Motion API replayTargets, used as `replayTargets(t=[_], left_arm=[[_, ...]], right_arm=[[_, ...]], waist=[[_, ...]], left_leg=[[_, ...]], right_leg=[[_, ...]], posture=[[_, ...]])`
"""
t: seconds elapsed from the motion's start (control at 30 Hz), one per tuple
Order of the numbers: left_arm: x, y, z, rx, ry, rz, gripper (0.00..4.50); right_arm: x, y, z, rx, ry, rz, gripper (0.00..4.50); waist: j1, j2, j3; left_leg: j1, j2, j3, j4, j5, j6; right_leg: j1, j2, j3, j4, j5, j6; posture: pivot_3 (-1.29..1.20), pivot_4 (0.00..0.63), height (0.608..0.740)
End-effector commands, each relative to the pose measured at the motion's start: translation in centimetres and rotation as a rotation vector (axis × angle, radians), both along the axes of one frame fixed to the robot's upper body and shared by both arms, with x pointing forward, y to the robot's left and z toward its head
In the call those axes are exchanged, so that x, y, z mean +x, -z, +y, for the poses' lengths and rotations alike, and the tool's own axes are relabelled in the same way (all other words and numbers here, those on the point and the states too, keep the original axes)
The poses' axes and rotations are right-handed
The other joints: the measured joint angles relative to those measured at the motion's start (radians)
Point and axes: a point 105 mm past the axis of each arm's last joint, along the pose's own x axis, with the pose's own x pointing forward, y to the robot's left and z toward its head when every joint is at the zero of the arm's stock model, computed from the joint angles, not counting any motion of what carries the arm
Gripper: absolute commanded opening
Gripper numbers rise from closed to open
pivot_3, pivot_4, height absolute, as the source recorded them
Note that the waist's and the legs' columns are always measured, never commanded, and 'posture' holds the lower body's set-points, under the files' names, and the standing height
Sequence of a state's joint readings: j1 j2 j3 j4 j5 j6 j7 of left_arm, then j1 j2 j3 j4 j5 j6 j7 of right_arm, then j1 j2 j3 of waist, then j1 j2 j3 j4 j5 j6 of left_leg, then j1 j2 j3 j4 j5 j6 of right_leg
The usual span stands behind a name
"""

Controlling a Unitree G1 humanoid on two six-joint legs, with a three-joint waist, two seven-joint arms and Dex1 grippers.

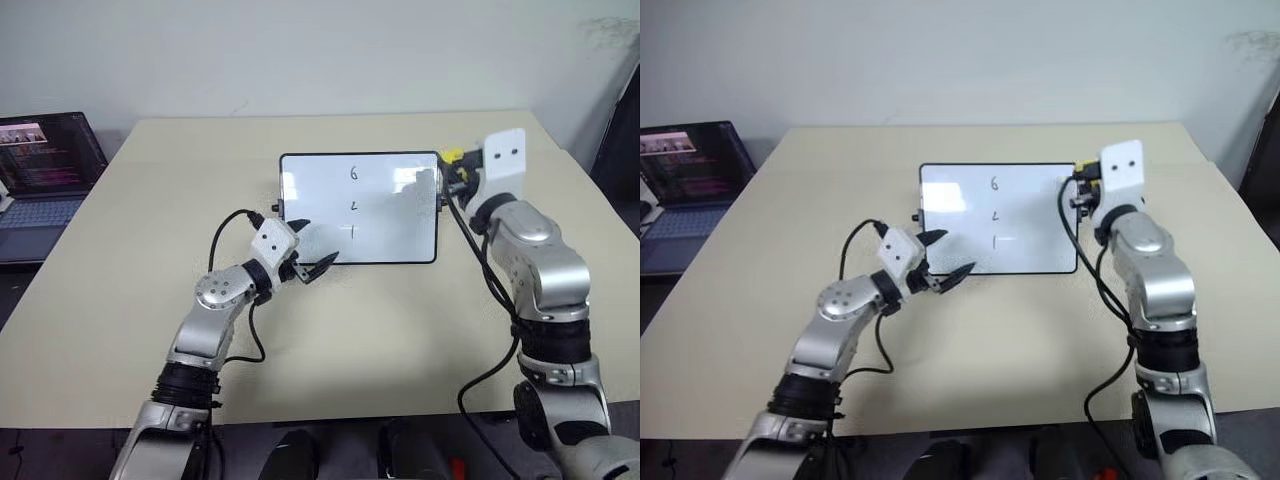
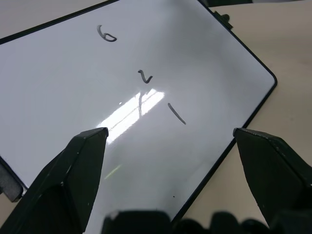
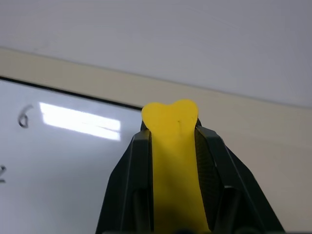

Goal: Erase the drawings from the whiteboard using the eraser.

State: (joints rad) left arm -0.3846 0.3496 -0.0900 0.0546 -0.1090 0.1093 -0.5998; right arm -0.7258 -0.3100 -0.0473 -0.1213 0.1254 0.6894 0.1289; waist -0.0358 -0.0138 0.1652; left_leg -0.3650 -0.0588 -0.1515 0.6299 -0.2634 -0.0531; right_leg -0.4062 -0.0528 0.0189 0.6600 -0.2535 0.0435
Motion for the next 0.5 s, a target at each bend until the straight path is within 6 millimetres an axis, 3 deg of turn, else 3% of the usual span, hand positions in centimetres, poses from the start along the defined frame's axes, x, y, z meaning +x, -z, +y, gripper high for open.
replayTargets(t=[0.03,0.13,0.5], left_arm=[[-0.3,-1.2,-0.4,0.004,-0.027,-0.072,4.5],[-0.3,-1.6,-0.7,-0.014,-0.037,-0.115,4.5],[0.8,-2.6,0.2,-0.016,-0.134,-0.206,4.5]], right_arm=[[0.3,-2.0,1.2,0.002,-0.03,-0.085,0.86],[0.8,-2.7,2.6,0.018,-0.068,-0.111,0.86],[1.6,-3.9,4.8,0.029,-0.126,-0.168,0.86]], waist=[[0.002,0.0,0.0],[0.004,0.0,0.0],[0.003,0.0,0.0]], left_leg=[[0.0,0.0,0.0,0.0,0.0,0.0],[0.0,0.0,0.0,0.0,0.0,0.0],[0.0,0.0,0.0,0.0,0.0,0.0]], right_leg=[[0.0,0.0,0.0,0.0,0.0,0.0],[0.0,0.0,0.0,0.0,0.0,0.0],[0.0,0.0,0.0,0.0,0.0,0.0]], posture=[[0.0,0.15,0.74],[0.0,0.15,0.74],[0.0,0.15,0.74]])
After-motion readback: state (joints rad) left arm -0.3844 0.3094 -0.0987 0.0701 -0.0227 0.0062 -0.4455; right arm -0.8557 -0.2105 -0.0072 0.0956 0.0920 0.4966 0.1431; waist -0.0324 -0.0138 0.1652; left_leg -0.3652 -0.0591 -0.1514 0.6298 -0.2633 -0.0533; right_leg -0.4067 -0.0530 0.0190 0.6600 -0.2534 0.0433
